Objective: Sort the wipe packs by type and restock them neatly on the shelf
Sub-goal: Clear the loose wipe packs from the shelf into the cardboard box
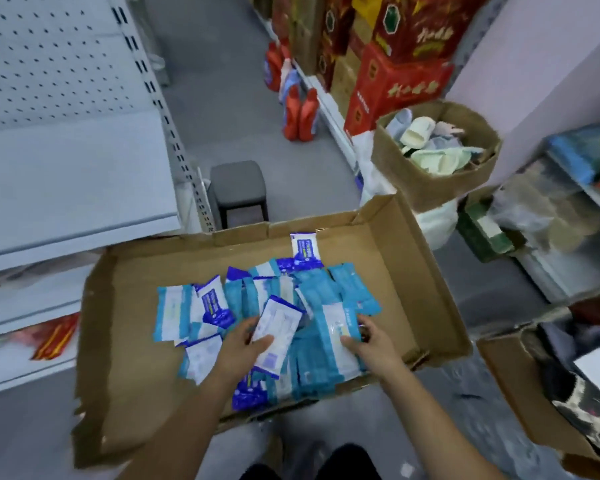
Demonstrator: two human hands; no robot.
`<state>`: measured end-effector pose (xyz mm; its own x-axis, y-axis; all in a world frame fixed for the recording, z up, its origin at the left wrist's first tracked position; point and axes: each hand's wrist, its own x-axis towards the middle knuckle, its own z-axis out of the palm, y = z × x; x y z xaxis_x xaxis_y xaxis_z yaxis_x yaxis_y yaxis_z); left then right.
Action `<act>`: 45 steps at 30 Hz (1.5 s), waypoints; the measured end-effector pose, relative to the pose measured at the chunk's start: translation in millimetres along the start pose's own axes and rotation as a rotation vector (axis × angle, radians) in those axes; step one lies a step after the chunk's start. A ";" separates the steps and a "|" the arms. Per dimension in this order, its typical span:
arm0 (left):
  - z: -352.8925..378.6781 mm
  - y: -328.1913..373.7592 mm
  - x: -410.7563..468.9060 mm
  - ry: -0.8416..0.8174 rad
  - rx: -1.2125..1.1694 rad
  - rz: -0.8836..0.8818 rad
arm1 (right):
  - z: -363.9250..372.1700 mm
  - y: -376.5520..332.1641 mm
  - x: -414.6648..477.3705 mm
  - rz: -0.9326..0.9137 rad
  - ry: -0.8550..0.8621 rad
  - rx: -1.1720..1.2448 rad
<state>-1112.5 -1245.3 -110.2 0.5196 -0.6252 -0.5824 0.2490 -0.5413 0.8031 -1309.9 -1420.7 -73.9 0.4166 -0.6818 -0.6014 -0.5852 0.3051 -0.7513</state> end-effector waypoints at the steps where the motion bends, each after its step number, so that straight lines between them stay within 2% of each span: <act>1: -0.7 -4.9 1.9 0.032 0.035 -0.008 | 2.2 0.4 12.9 -0.009 -0.032 -0.096; 5: -1.8 -21.3 15.5 0.101 0.093 -0.034 | 11.1 -2.8 58.9 -0.078 -0.168 -0.367; 10: 9.3 -35.7 26.7 0.211 0.183 -0.126 | 19.1 3.3 116.8 -0.248 -0.410 -0.728; 14: 19.0 -37.8 27.6 0.321 0.317 -0.127 | 9.3 7.4 143.2 -0.232 -0.408 -0.802; 16: 19.1 -43.5 27.7 0.348 0.319 -0.186 | -2.7 2.0 151.7 -0.179 -0.398 -0.797; 21: 20.0 -48.7 28.7 0.273 0.286 -0.271 | -28.6 3.5 176.9 -0.167 -0.403 -0.855; 25: 23.1 -46.0 32.8 0.049 0.328 -0.193 | -31.3 6.0 181.8 -0.177 -0.459 -0.926; 28: 9.3 -45.3 36.7 0.064 0.336 -0.115 | -27.5 0.6 166.5 -0.180 -0.424 -0.920; 33: -75.8 -59.6 51.9 0.386 0.315 -0.088 | -14.2 -22.0 140.0 -0.153 -0.192 -0.756; 36: -137.4 -65.5 66.8 0.553 0.314 -0.155 | 18.1 -43.5 130.5 -0.196 -0.146 -0.615; 40: -170.7 -74.2 99.3 0.507 0.371 -0.217 | 79.6 -73.0 128.1 -0.213 -0.186 -0.429; 45: -159.2 -100.3 131.3 0.432 0.232 -0.370 | 144.7 -95.7 134.0 -0.186 -0.299 -0.305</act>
<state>-939.2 -1183.6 -247.3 0.7294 -0.1145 -0.6745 0.3165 -0.8175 0.4811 -1097.4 -1445.0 -121.9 0.6901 -0.4709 -0.5496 -0.6408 -0.0445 -0.7664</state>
